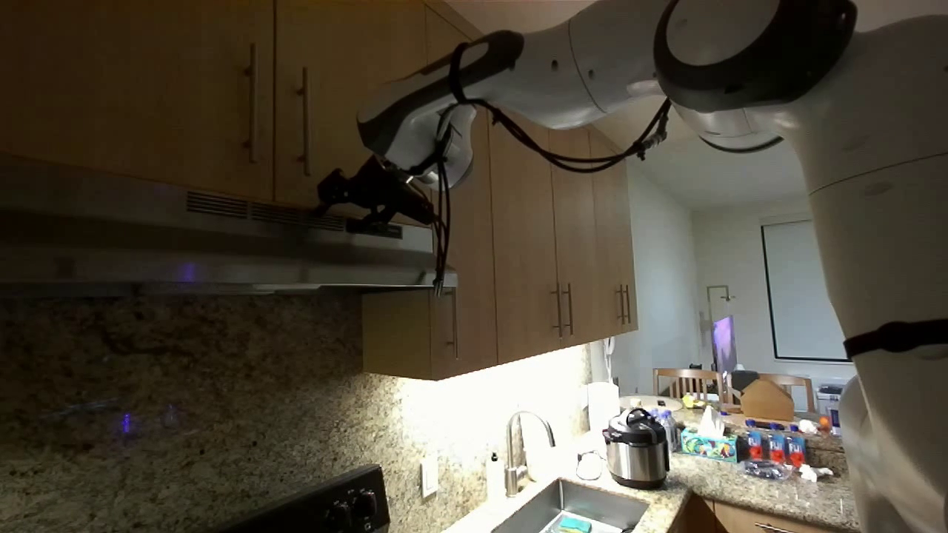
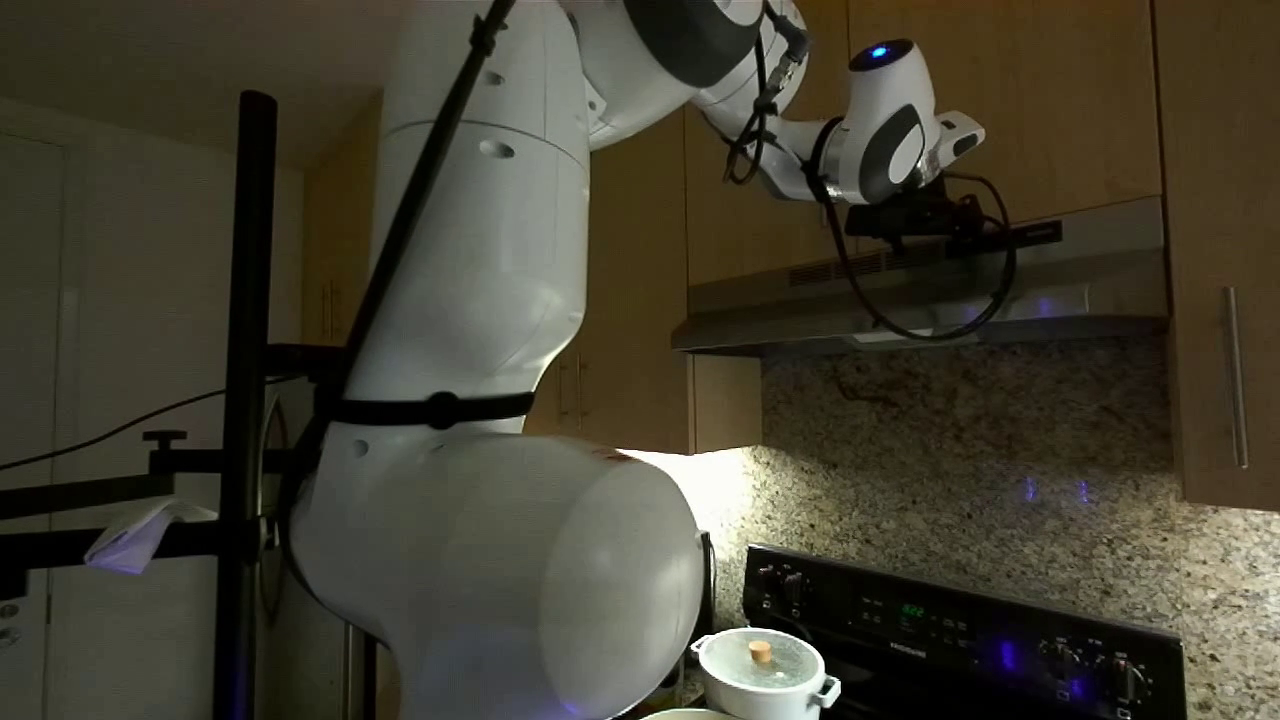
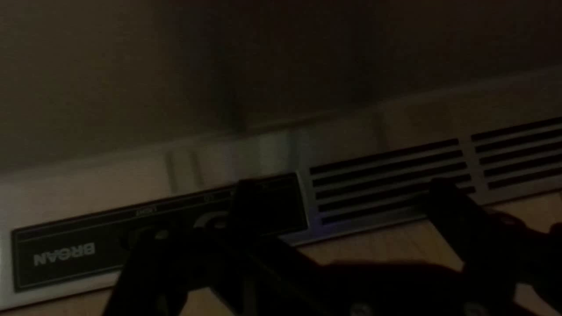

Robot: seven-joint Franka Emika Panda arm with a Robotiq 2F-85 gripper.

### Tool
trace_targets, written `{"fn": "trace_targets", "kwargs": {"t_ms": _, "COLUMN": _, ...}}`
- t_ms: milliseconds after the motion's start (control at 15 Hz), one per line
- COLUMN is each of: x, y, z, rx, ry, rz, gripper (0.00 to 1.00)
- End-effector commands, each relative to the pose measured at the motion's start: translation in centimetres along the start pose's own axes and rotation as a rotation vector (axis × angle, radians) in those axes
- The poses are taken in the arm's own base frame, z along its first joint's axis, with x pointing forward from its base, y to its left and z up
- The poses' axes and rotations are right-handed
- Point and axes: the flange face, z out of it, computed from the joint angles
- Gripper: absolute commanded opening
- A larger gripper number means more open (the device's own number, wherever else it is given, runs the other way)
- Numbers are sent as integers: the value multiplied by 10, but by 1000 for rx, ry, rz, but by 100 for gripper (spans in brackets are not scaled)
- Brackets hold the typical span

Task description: Turn on the stove overhead light

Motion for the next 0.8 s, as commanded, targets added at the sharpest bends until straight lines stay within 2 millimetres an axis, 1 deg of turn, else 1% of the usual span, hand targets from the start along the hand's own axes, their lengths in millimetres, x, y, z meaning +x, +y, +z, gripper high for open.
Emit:
{"fn": "trace_targets", "kwargs": {"t_ms": 0, "x": 10, "y": -11, "z": 8, "rx": 14, "ry": 15, "rz": -35, "gripper": 100}}
{"fn": "trace_targets", "kwargs": {"t_ms": 333, "x": 11, "y": -24, "z": 18, "rx": 30, "ry": 6, "rz": -66, "gripper": 100}}
{"fn": "trace_targets", "kwargs": {"t_ms": 533, "x": 14, "y": -38, "z": 25, "rx": 53, "ry": 10, "rz": -90, "gripper": 100}}
{"fn": "trace_targets", "kwargs": {"t_ms": 733, "x": 15, "y": -43, "z": 31, "rx": 57, "ry": 9, "rz": -92, "gripper": 100}}
